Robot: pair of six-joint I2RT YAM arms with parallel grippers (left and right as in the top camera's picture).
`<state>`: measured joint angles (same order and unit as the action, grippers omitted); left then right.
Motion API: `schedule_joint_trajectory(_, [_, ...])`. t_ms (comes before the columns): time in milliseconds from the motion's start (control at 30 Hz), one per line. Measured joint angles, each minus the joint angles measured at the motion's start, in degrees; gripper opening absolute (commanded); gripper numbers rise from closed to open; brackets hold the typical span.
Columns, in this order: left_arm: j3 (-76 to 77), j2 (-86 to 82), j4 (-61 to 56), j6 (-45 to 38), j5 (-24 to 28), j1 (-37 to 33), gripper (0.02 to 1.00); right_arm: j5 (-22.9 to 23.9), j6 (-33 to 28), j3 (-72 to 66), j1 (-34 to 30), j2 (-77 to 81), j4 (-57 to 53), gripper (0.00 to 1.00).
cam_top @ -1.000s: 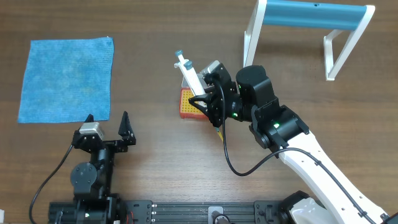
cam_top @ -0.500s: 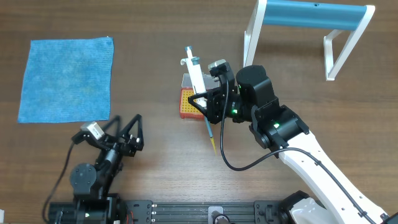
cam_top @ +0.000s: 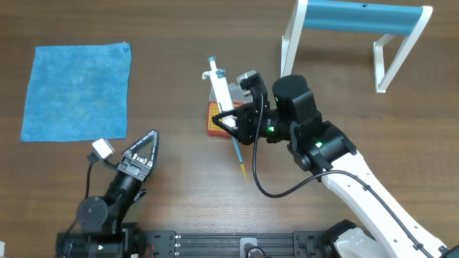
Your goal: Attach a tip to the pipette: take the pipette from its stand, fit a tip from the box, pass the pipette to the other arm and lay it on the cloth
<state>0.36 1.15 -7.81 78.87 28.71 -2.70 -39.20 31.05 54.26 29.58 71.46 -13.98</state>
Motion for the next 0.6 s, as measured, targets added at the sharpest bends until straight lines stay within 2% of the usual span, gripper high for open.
schedule_joint_trajectory(233, [0.22,10.21,-16.65,4.74,-1.70,0.00,0.998,-1.31,0.02,0.00,0.00,0.00,4.98,0.084])
schedule_joint_trajectory(367, [6.49,29.09,-24.37,4.61,-0.96,-0.07,0.996,-1.49,0.00,0.02,0.00,0.11,5.49,0.080])
schedule_joint_trajectory(433, [12.85,38.71,-26.75,3.10,1.79,-0.15,0.996,-1.49,0.02,0.02,0.00,0.11,5.46,0.080])
schedule_joint_trajectory(500, [20.59,48.83,-31.50,1.64,6.99,-0.17,0.996,-1.46,0.22,0.02,0.00,0.13,5.64,0.080])
schedule_joint_trajectory(600, [30.36,61.09,-44.02,0.63,17.57,-0.20,0.998,-1.51,1.27,0.02,0.00,0.15,6.64,0.080])
